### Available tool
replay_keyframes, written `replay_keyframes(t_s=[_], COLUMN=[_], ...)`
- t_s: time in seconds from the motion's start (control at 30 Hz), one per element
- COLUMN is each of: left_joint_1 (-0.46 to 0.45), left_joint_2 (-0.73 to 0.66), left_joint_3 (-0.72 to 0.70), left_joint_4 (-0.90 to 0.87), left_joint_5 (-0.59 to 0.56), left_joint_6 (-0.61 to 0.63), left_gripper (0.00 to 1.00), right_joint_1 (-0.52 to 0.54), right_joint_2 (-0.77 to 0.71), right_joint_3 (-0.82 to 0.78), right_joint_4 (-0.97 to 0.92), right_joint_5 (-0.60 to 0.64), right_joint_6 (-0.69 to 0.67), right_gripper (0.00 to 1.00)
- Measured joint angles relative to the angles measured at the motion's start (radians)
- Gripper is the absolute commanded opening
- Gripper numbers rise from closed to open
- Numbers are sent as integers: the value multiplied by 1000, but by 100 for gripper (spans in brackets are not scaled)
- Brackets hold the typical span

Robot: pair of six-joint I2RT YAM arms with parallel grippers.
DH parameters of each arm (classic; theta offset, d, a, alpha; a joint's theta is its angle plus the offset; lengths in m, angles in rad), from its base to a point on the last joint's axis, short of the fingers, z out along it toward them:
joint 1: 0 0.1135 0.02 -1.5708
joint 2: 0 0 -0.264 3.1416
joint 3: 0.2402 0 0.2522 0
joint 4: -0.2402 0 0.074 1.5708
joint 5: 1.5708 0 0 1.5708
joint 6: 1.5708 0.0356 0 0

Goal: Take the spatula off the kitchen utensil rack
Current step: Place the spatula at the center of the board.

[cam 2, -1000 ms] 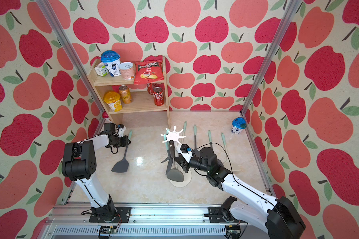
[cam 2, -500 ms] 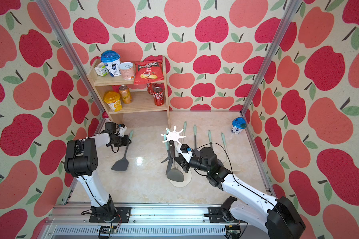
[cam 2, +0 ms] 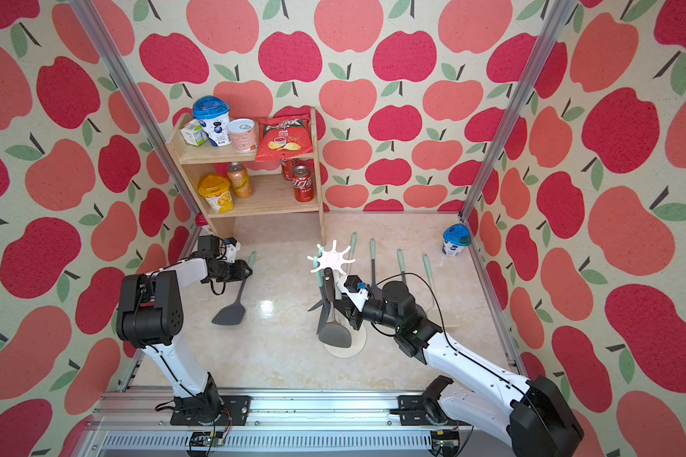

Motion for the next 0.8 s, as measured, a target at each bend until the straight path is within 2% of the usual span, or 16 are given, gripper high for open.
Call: replay_keyframes(t_s=[0.27, 0.53, 0.8], left_joint_1=[-39, -118, -182], left_joint_2=[-323, -632, -764], left_joint_3=[-162, -327, -356], left_joint_4=[128, 229, 251], left_joint_5=[15, 124, 198], left_joint_6=[-1, -2, -6], left_gripper=[53, 58, 59], right_joint_1=[-2, -2, -2], right_joint_2=[0, 0, 0], right_joint_3=[0, 0, 0], right_joint_4=[0, 0, -1], right_joint_5=[0, 0, 0], right_joint_6=[0, 0, 0], right_gripper=[0, 0, 0])
